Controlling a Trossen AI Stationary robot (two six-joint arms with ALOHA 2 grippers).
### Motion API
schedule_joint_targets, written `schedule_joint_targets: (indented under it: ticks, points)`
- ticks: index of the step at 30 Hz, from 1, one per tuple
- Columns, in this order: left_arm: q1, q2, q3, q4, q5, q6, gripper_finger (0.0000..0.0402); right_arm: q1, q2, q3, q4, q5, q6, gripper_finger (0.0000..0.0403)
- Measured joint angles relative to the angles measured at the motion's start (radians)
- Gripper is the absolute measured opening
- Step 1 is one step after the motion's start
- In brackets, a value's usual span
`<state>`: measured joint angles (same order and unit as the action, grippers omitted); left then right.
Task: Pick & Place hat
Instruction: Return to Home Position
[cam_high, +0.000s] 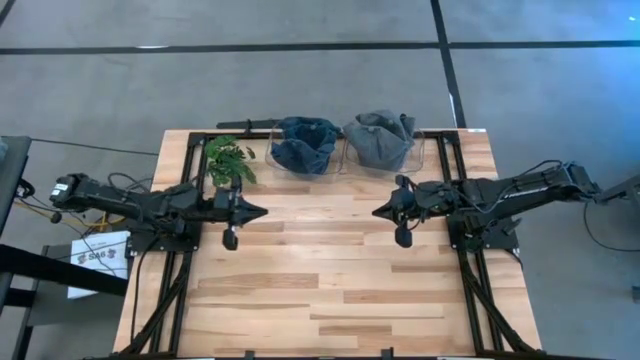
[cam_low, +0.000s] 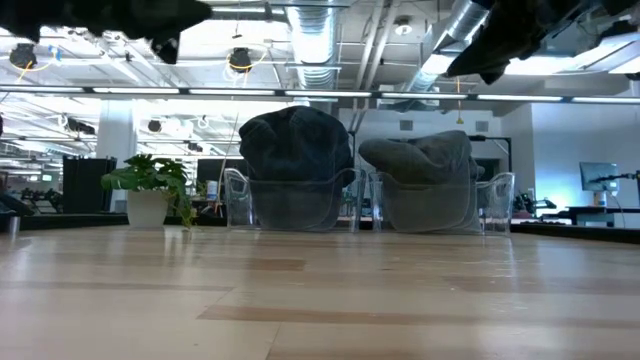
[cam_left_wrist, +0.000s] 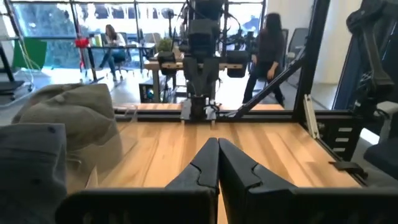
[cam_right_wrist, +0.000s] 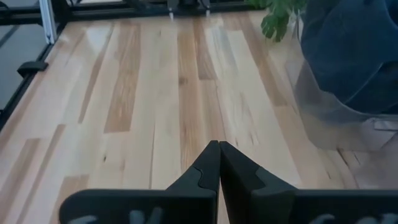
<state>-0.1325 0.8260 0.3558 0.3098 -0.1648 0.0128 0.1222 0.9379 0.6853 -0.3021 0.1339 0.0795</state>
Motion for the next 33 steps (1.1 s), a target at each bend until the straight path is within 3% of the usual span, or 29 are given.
schedule_joint_targets:
  ticks: [13,22,33]
  points:
    - [0.136,-0.316,-0.222,0.002,0.201,0.064,0.0,-0.044,0.1,0.0,0.129,-0.001,0.007,0.0]
    - [0.159,-0.488,-0.291,-0.009,0.133,0.081,0.0,-0.067,0.123,0.0,0.132,-0.001,0.096,0.0001]
    - [0.159,-0.615,-0.294,-0.186,0.133,0.101,0.0,-0.067,0.123,0.0,0.132,-0.001,0.097,0.0001]
